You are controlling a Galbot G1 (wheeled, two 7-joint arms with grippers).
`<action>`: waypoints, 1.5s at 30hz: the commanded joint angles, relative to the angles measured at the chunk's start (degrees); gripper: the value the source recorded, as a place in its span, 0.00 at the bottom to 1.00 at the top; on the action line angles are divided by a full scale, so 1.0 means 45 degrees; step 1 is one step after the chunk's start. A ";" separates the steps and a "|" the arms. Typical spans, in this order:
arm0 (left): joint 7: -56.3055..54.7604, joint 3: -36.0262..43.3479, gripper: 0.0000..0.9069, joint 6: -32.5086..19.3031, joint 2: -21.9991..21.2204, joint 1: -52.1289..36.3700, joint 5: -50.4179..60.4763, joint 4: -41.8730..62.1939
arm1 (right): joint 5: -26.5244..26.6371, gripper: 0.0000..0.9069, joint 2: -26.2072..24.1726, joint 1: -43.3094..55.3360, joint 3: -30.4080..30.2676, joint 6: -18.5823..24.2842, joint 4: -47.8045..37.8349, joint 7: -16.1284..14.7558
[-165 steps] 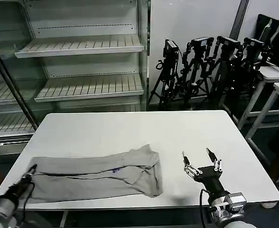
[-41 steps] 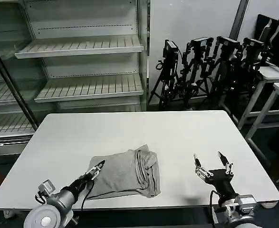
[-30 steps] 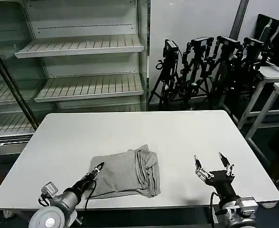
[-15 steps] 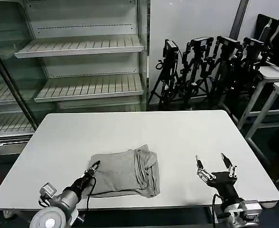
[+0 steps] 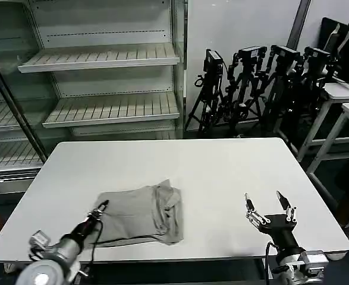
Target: Fold and organize the clothes.
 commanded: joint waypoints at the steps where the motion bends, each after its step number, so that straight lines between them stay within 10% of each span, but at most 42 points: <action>1: 0.0782 -0.5006 0.04 0.0917 0.3869 0.0314 -0.1964 0.1809 | 0.0087 1.00 0.0004 0.0588 -0.0321 -0.0027 -0.0269 0.0033; 8: 0.1267 -0.6561 0.04 0.0946 0.5938 0.0232 -0.1993 0.2453 | 0.0076 1.00 0.0083 0.1029 -0.0779 -0.0027 -0.0483 0.0034; 14: 0.0911 -0.4543 0.04 0.0925 0.5864 -0.0124 -0.0669 0.0242 | -0.0013 1.00 0.0184 0.0911 -0.0805 0.0022 -0.0498 0.0022; 26: -0.1501 0.5419 0.04 0.0909 0.0501 -0.4678 0.3490 -0.0592 | -0.0334 1.00 0.0391 0.0051 -0.0219 0.0159 -0.0030 -0.0015; 43: -0.1786 0.8591 0.04 0.0182 -0.3956 -0.7374 0.6506 0.4597 | -0.0124 1.00 0.0497 -0.0013 0.0200 0.0292 -0.0353 -0.0042; 44: -0.1639 0.8778 0.09 0.0195 -0.3987 -0.7346 0.6804 0.4780 | -0.0093 1.00 0.0484 0.0006 0.0219 0.0292 -0.0379 -0.0046; 45: -0.1551 0.8852 0.39 0.0226 -0.4009 -0.7332 0.6971 0.4812 | -0.0081 1.00 0.0476 0.0019 0.0225 0.0293 -0.0395 -0.0045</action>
